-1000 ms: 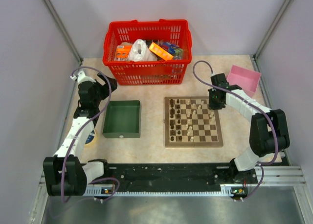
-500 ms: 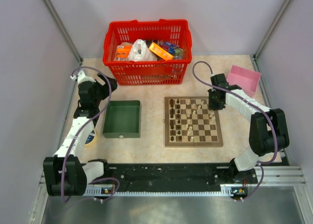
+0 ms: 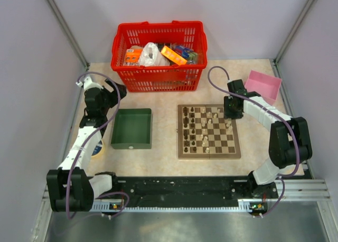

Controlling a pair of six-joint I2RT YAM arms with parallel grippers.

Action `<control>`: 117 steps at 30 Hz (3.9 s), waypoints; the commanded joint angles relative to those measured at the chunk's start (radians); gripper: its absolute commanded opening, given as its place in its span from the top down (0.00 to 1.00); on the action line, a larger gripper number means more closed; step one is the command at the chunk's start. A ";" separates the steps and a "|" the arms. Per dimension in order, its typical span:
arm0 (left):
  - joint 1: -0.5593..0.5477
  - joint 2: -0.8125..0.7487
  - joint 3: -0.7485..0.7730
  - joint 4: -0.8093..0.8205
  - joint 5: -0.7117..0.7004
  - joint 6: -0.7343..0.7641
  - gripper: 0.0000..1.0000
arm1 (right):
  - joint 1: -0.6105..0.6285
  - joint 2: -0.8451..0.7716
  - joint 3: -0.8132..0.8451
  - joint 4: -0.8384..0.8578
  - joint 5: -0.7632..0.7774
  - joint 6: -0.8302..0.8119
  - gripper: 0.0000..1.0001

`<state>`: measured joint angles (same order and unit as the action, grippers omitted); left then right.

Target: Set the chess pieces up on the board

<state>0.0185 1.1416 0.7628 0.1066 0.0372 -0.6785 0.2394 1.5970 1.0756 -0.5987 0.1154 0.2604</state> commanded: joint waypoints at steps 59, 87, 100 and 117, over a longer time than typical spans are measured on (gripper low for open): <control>0.008 -0.174 -0.040 -0.015 -0.082 0.033 0.01 | 0.403 -0.034 0.086 0.048 0.090 0.155 0.60; 0.015 -0.155 -0.056 0.001 -0.076 0.025 0.01 | 0.345 0.040 0.080 0.083 0.020 0.114 0.71; 0.018 -0.158 -0.054 -0.001 -0.077 0.027 0.01 | 0.348 -0.018 0.092 0.060 0.007 0.109 0.90; 0.018 -0.158 -0.063 0.013 -0.057 0.010 0.01 | 0.287 -0.517 -0.195 -0.159 0.112 0.276 0.90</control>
<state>0.0315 0.9909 0.7094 0.0746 -0.0368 -0.6598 0.5480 1.1324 0.9447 -0.6785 0.2020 0.4591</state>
